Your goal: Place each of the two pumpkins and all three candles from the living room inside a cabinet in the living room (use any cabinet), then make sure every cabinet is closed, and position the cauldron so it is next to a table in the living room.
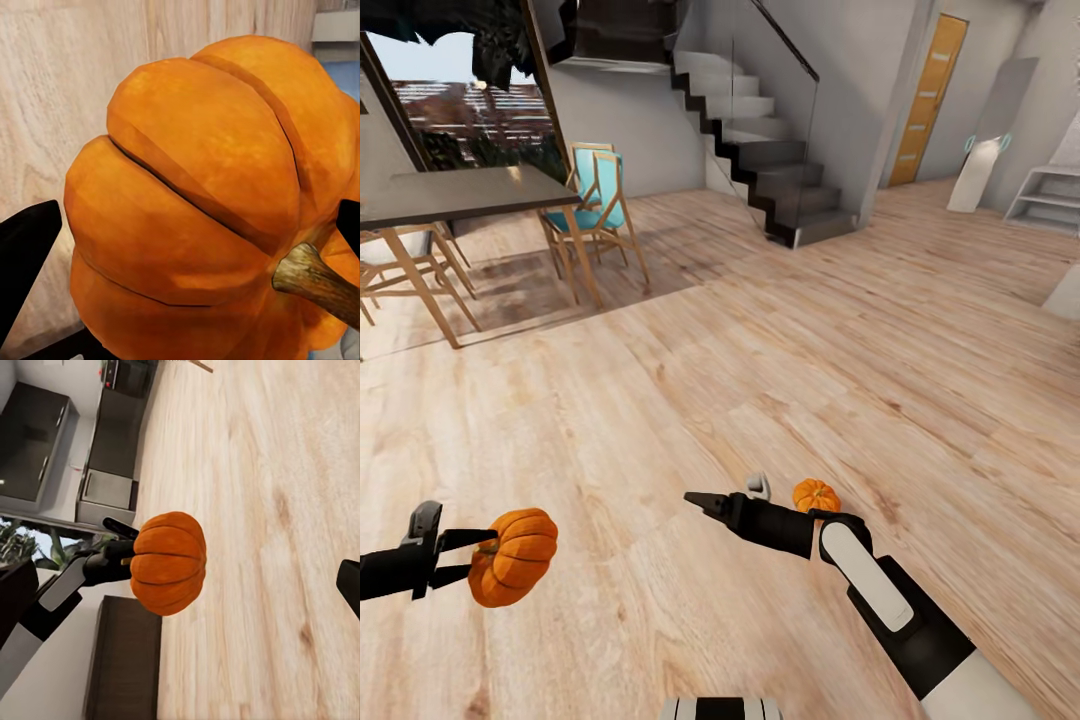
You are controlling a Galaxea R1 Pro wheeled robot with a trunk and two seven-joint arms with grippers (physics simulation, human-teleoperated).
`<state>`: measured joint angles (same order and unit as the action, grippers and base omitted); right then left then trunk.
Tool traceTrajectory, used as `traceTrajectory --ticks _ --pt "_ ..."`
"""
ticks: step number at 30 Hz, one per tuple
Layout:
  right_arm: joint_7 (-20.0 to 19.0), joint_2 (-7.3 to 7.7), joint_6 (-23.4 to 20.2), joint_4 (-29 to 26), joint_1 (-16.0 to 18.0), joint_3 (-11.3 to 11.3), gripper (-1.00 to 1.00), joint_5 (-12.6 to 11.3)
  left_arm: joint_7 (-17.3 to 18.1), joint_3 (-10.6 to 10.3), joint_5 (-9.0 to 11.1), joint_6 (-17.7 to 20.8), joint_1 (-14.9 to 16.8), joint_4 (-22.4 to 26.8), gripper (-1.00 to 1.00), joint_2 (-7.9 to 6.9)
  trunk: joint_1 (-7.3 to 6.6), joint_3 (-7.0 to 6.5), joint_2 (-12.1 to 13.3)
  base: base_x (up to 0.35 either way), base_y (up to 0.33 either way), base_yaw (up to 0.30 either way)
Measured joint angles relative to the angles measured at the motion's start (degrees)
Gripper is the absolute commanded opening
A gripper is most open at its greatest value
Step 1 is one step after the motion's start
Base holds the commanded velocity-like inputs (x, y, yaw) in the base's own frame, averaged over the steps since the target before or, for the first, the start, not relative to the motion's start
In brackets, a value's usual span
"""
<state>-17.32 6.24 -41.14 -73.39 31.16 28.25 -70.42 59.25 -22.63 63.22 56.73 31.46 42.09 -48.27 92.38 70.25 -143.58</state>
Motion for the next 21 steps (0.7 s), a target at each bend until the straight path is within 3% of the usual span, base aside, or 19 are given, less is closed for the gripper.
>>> traceTrajectory --ticks 16,21 --pt "-0.19 -0.04 0.0 2.93 0.0 -0.03 1.0 -0.07 0.0 0.01 0.01 0.02 0.0 -0.34 -1.0 -0.01 -0.41 -3.55 0.22 0.0 0.0 0.0" --pt "-0.21 -0.04 0.0 2.9 0.0 -0.07 1.0 -0.06 0.0 0.0 0.05 -0.02 -0.01 -0.35 -1.0 0.06 -0.41 -3.55 0.22 0.0 0.0 0.0"
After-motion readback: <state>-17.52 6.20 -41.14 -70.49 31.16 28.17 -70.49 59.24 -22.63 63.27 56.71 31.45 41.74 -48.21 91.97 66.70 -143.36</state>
